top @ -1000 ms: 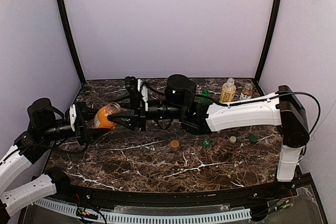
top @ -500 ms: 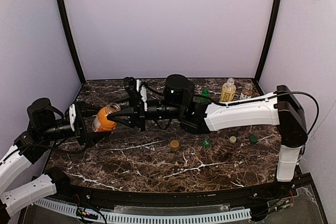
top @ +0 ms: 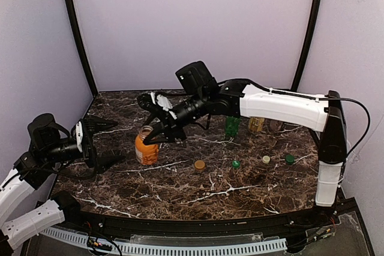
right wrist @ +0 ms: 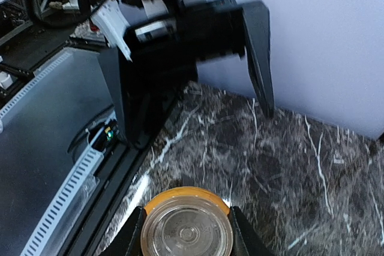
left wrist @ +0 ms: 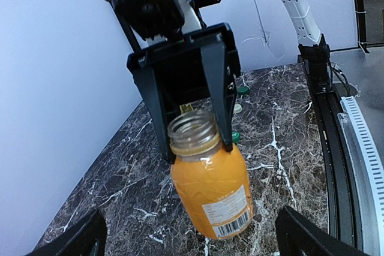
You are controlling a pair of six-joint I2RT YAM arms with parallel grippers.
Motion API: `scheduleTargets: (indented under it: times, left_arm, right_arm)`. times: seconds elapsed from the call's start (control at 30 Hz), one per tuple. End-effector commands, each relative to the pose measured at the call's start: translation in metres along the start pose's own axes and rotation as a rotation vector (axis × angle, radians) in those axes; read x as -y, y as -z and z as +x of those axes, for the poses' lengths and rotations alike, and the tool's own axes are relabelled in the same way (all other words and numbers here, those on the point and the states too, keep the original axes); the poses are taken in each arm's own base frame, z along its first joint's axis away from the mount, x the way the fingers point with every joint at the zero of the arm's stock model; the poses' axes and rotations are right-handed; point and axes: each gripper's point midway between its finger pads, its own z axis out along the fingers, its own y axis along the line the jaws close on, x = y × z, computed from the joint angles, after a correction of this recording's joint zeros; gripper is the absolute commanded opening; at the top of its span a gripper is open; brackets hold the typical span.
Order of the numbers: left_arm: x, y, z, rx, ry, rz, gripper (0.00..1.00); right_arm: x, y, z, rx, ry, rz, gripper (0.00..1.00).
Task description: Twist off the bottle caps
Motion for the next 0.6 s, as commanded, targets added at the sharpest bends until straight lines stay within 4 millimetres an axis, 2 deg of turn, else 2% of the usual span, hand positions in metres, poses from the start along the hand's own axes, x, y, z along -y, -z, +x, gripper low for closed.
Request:
scheduleTargets:
  times: [0.0,0.07,0.13,0.23,0.33,0.4,0.47,0.57]
  left_arm:
    - [0.007,0.001,0.007,-0.011,-0.007,0.031,0.99]
    - [0.007,0.001,0.008,-0.014,-0.006,0.029,0.99]
    - [0.006,0.001,0.009,-0.018,-0.006,0.019,0.99]
    - [-0.001,0.002,0.015,-0.040,0.001,-0.030,1.00]
    - [-0.015,0.005,0.023,-0.062,0.033,-0.114,1.00]
    - [-0.030,0.008,0.030,-0.068,0.060,-0.205,1.00]
    - [-0.045,0.013,0.036,-0.074,0.091,-0.296,1.00]
    - [-0.063,0.022,0.047,-0.090,0.137,-0.408,1.00]
  right_arm:
    - [0.010,0.030,0.040,-0.151,-0.050,0.092,0.00]
    - [0.017,0.033,0.043,-0.160,-0.046,0.129,0.00]
    - [0.029,0.036,0.055,-0.210,-0.039,0.190,0.00]
    - [0.060,0.046,0.086,-0.328,-0.054,0.347,0.00]
    - [0.114,0.072,0.117,-0.416,-0.143,0.621,0.00]
    - [0.151,0.100,0.134,-0.439,-0.243,0.861,0.00]
    - [0.171,0.122,0.142,-0.404,-0.347,1.022,0.00]
    - [0.186,0.140,0.145,-0.267,-0.482,1.180,0.00]
